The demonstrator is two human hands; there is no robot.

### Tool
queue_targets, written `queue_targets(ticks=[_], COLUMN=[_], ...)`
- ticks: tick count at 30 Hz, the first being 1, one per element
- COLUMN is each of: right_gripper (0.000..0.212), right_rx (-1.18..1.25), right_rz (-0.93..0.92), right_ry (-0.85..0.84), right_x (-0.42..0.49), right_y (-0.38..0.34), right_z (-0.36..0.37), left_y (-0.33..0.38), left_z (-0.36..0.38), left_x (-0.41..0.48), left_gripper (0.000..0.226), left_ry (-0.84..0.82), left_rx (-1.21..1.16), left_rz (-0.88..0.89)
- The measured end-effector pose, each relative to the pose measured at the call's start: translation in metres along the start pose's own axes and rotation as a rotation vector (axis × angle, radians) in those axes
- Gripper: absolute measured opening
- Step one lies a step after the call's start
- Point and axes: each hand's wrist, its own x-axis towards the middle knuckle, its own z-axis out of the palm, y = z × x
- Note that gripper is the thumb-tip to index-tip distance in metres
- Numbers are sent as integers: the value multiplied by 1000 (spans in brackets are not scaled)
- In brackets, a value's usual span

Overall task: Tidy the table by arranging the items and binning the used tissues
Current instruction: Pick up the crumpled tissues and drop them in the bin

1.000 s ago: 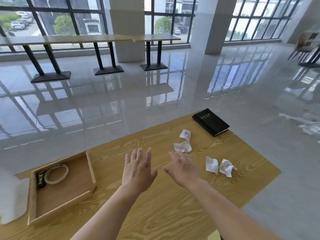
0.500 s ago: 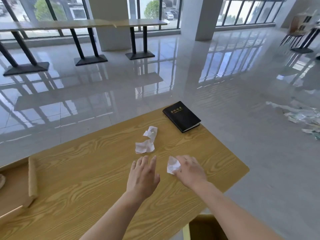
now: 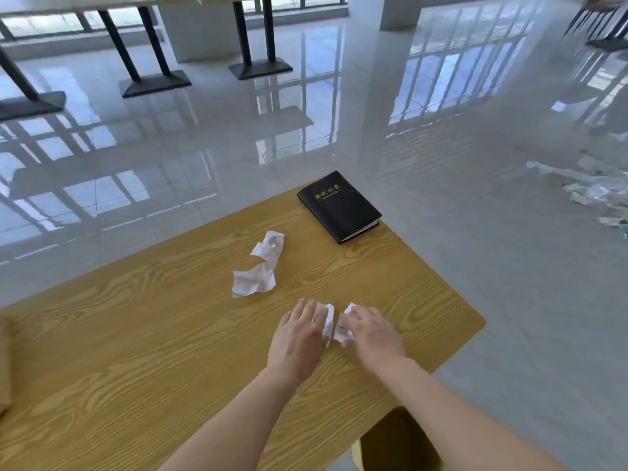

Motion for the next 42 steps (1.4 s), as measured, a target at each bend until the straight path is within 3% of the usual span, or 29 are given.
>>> queue_targets(ticks=[6, 11, 16, 21, 31, 42], right_gripper=[35, 34, 33, 22, 24, 21], right_rx=[-44, 26, 131, 136, 200, 189], right_rz=[-21, -24, -15, -7, -10, 148], right_ry=[59, 103, 160, 156, 241, 346], right_x=[3, -3, -4, -5, -40, -124], right_y=[14, 22, 24, 25, 6, -28], right_z=[15, 21, 19, 16, 1, -6], left_y=[-10, -16, -19, -17, 2, 13], left_z=[23, 25, 20, 9, -25, -41], left_x=[12, 9, 1, -12, -39, -94], left_gripper=[37, 17, 12, 8, 14, 13], left_ry=[-79, -29, 27, 108, 218, 191], left_rx=[43, 29, 6, -30, -97, -136], left_rz=[9, -17, -43, -61, 13, 190])
